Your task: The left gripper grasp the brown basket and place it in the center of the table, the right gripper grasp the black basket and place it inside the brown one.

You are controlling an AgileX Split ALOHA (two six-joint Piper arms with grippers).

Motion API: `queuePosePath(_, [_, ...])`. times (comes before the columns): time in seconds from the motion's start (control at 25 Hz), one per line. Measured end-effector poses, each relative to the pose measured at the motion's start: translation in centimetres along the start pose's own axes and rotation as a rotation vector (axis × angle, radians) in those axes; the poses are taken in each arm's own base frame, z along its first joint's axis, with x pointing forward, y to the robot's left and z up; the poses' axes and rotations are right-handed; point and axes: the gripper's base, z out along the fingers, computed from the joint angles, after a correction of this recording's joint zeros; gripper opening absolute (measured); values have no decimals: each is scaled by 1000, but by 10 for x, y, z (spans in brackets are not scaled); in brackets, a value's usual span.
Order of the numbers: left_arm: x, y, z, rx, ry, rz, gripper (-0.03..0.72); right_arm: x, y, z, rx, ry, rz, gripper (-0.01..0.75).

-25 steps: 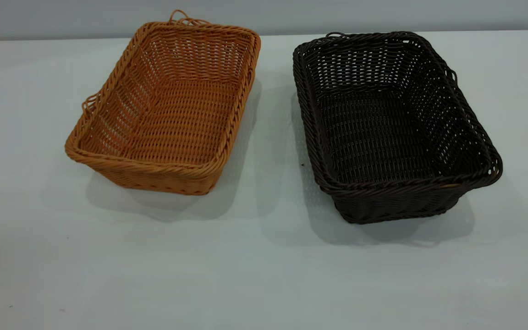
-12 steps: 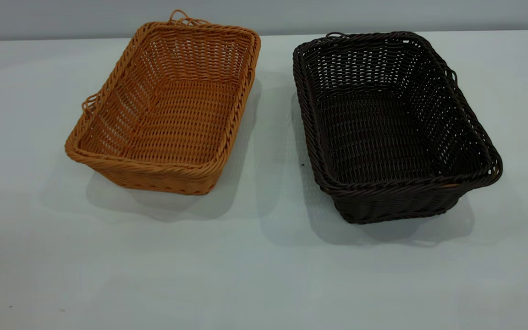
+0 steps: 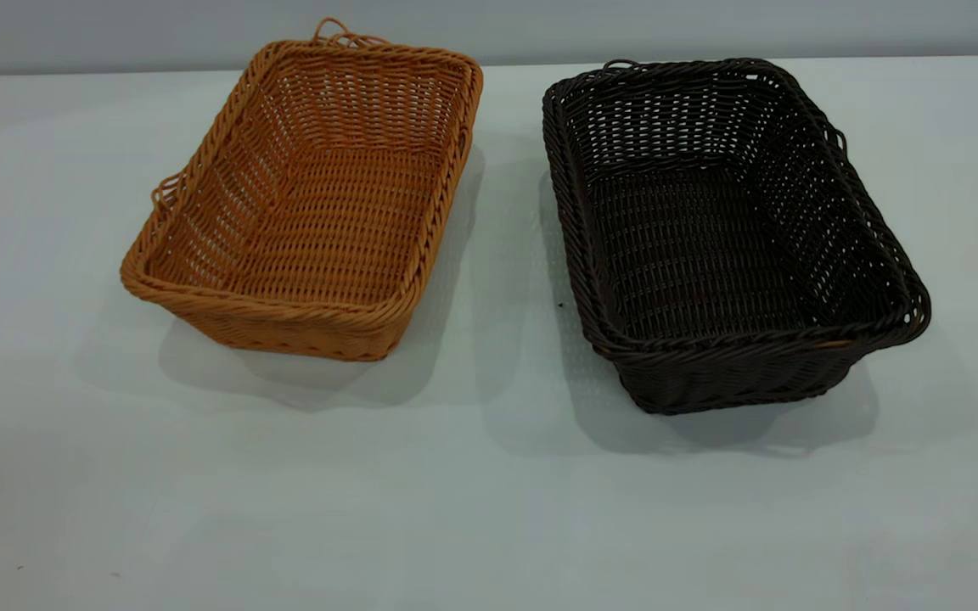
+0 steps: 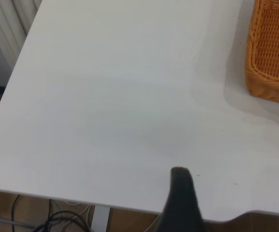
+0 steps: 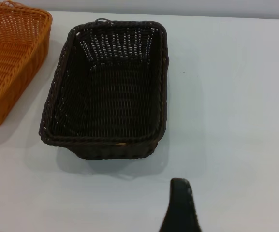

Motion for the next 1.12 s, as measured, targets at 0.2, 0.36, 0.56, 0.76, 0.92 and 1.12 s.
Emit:
queuePosePath(0.2, [-2,0,0,4,-22,0,519,0,0,0,0,0,0,489])
queuePosePath(0.36, [-3,0,0,5,-32,0,519,0,0,0,0,0,0,489])
queuePosePath(0.56, [-3,0,0,5,-32,0,519,0,0,0,0,-1,0,489])
queuePosePath(0.76, [-7,-1,4,-1,-3,5,519,-6,0,6,-5,39,7,504])
queuePosePath(0.92, [-31,-7,25,-12,142,24,519,-20,2,33,-51,216,54,582])
queuePosePath(1.12, [-80,-20,62,8,233,83,519,-36,6,83,-145,446,105,638])
